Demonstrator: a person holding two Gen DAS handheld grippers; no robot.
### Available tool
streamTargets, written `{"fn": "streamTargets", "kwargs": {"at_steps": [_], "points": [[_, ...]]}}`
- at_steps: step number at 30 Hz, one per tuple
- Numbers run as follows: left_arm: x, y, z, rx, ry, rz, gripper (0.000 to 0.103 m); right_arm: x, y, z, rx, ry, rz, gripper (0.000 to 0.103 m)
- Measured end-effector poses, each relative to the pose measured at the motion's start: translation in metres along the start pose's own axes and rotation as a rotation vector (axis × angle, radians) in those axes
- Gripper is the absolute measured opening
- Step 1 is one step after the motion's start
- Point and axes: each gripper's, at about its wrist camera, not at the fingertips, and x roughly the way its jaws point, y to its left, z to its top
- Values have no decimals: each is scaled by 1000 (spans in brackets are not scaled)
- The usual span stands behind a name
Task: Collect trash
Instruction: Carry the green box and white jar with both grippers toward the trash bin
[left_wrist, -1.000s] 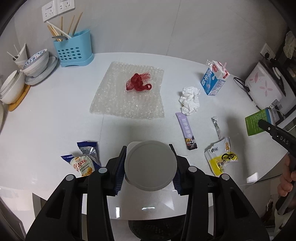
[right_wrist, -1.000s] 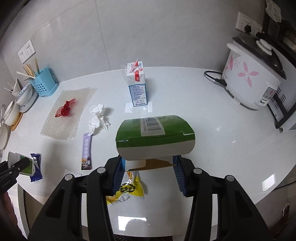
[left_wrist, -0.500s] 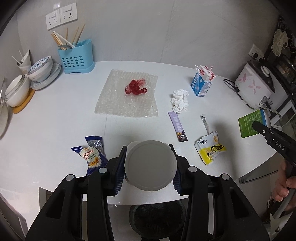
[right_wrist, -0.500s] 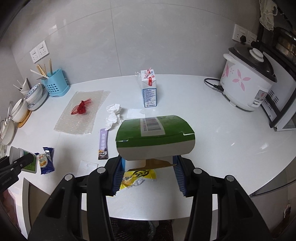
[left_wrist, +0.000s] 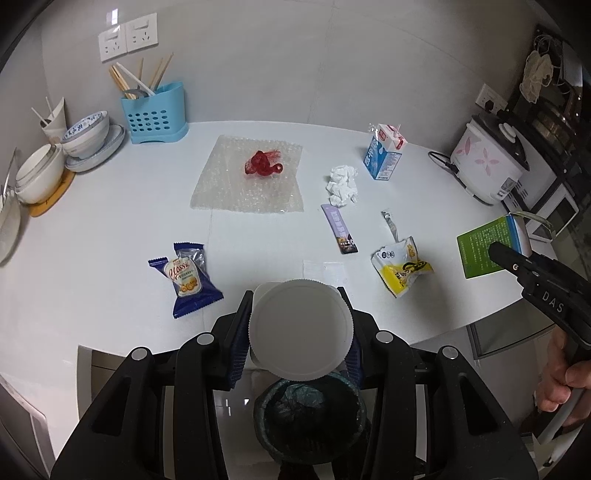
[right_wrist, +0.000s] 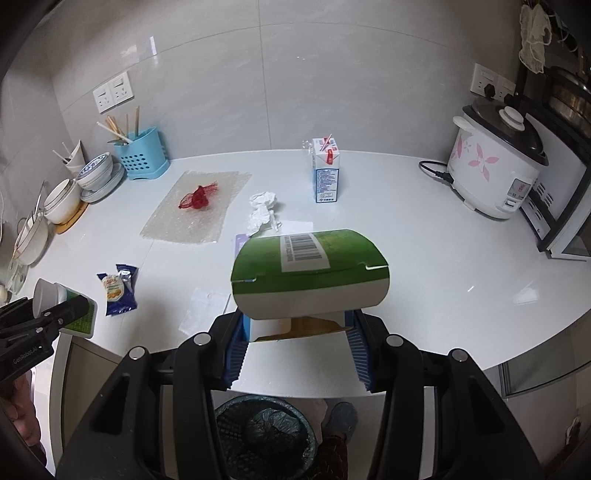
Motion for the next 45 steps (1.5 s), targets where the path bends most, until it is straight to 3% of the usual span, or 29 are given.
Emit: {"fn": "streamTargets", "kwargs": {"at_steps": [22,45], "points": [[-5,-16,-84,41,42,-47,42,-25,28,-77,-4,27,65,45],[42,-12,-153,39,130,-69,42,15,41,-159,-43,144,75,46]]}}
